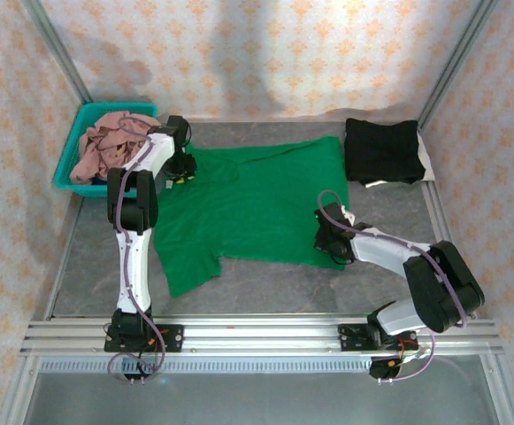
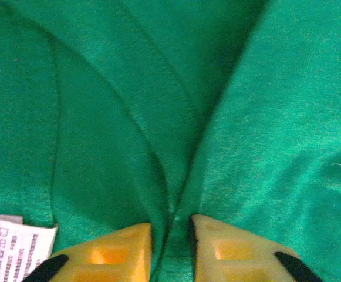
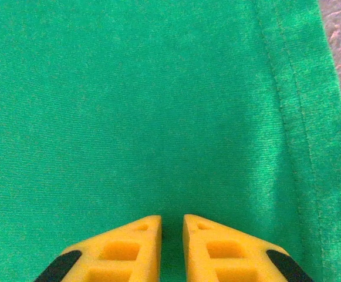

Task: Fold and stack the t-shirts

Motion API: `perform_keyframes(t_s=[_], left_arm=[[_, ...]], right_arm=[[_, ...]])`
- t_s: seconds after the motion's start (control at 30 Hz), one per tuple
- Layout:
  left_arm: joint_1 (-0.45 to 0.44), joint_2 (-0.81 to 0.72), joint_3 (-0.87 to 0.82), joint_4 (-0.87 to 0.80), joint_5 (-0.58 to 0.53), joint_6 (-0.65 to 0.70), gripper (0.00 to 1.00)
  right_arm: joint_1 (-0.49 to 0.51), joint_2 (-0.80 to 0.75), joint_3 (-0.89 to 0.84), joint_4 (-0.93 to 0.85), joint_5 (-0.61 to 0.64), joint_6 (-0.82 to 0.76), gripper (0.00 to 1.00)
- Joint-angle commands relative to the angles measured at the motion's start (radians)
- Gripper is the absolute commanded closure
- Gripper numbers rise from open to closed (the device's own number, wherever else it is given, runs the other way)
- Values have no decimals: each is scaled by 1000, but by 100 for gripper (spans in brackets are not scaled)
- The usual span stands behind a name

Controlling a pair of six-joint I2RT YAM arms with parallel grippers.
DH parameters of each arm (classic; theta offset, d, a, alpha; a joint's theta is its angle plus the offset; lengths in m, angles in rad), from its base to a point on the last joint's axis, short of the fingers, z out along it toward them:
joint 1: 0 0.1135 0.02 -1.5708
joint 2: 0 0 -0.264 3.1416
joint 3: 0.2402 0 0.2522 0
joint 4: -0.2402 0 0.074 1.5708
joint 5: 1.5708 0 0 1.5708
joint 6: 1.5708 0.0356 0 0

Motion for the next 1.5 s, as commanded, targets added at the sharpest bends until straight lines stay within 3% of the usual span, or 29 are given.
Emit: perform_keyframes(t_s=[0.0,0.17,1.3,1.37,1.4,1.47], left_arm=[[4,21,12,-13,9,10,84],[4,2,18,-26,-1,16,90],[3,-21,86,-94,3,58,91],[3,-23,86,-96,-2,59,87],[3,-28,88,-104,-16,58,76],[-5,-48,74,-100,-28,60,72]], right_arm=[[6,-22,13,-68,31,-14,82],[7,-25,12,-65,31,-15,82],[5,27,4,-27,21,-21,82],[6,30,3,-27,18,-21,82],[6,31,5,-26,16,-21,82],[6,32,3,-27,16,-21,82]])
